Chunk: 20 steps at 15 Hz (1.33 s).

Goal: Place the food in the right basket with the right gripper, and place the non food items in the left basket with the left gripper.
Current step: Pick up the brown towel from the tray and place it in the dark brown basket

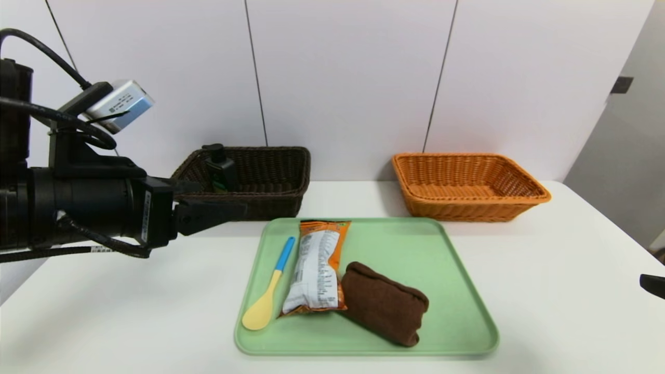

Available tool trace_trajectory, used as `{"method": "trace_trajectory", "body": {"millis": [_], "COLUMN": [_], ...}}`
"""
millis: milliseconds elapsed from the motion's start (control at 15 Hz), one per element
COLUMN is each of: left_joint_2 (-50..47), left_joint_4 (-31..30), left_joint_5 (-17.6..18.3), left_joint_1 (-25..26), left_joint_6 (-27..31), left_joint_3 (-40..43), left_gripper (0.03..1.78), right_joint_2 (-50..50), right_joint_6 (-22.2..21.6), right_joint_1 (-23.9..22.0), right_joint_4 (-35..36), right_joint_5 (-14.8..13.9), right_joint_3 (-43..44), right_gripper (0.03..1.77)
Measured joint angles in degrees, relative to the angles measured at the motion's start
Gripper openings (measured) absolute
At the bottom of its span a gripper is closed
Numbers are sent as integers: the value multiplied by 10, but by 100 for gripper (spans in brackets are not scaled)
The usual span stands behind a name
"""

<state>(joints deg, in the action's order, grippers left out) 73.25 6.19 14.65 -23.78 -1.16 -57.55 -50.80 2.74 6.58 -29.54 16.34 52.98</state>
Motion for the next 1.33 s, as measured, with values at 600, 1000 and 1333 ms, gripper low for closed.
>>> {"method": "trace_trajectory", "body": {"millis": [600, 1000, 1333], "left_joint_2": [19, 147, 245], "left_joint_4": [3, 17, 116], "left_joint_5": [13, 86, 132], "left_joint_1": [-115, -155, -182], "left_joint_6": [-13, 69, 170], "left_joint_3": [-9, -134, -221], "left_gripper": [169, 169, 169], "right_joint_2": [0, -1, 0], "right_joint_6": [0, 2, 2], "right_joint_1": [1, 1, 3], "right_joint_4": [2, 3, 2], "right_joint_5": [2, 4, 4], "right_joint_3": [-12, -12, -15], "right_gripper": [170, 170, 170]}}
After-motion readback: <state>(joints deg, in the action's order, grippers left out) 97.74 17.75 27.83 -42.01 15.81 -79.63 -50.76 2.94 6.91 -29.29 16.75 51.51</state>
